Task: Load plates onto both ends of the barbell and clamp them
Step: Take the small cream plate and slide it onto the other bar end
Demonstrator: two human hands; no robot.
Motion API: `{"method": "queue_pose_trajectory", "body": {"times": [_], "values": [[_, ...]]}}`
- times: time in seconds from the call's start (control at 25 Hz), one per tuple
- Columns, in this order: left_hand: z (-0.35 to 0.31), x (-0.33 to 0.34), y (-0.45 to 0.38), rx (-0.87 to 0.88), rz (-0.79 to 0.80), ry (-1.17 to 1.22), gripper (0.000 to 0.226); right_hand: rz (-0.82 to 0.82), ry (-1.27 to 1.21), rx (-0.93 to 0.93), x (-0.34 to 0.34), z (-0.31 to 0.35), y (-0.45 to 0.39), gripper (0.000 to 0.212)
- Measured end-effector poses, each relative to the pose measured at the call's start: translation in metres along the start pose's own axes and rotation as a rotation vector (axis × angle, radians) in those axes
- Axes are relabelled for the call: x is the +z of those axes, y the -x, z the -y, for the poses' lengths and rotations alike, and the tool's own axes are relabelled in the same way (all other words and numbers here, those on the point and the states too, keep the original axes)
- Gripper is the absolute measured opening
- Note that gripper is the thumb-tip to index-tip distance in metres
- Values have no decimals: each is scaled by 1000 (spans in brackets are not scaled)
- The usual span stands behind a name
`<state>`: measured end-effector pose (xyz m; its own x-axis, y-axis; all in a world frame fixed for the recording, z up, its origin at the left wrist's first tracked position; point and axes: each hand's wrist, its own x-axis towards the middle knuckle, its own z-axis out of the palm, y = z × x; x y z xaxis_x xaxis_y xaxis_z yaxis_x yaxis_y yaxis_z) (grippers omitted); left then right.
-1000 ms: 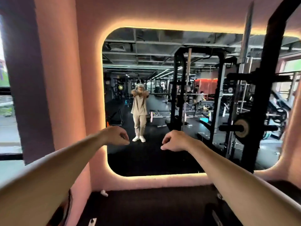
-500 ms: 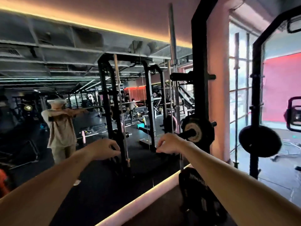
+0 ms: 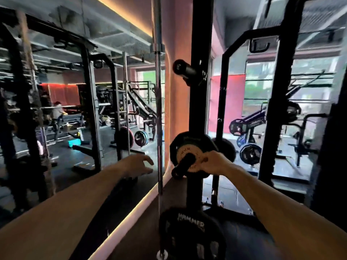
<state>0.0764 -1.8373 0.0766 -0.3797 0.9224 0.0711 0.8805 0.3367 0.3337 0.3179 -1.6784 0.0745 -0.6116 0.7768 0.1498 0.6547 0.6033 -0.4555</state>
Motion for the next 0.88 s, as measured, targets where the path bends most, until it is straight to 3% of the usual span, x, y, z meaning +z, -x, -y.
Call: {"method": "queue_pose_trajectory", "body": {"times": [0.16, 0.32, 0.44, 0.64, 0.88], "values": [[-14, 15, -71, 123, 57, 68, 46, -67, -11, 160, 4, -24, -17, 5], [-29, 38, -118, 202, 62, 119, 74, -92, -18, 248, 8, -37, -42, 37], [-38, 49, -153, 194, 11, 183, 66, -105, -31, 240, 15, -42, -72, 40], [-39, 59, -198, 148, -51, 198, 47, -210, -50, 217, 33, -48, -113, 13], [-38, 63, -211, 174, 11, 218, 40, -326, -223, 291, 38, -37, -112, 49]]}}
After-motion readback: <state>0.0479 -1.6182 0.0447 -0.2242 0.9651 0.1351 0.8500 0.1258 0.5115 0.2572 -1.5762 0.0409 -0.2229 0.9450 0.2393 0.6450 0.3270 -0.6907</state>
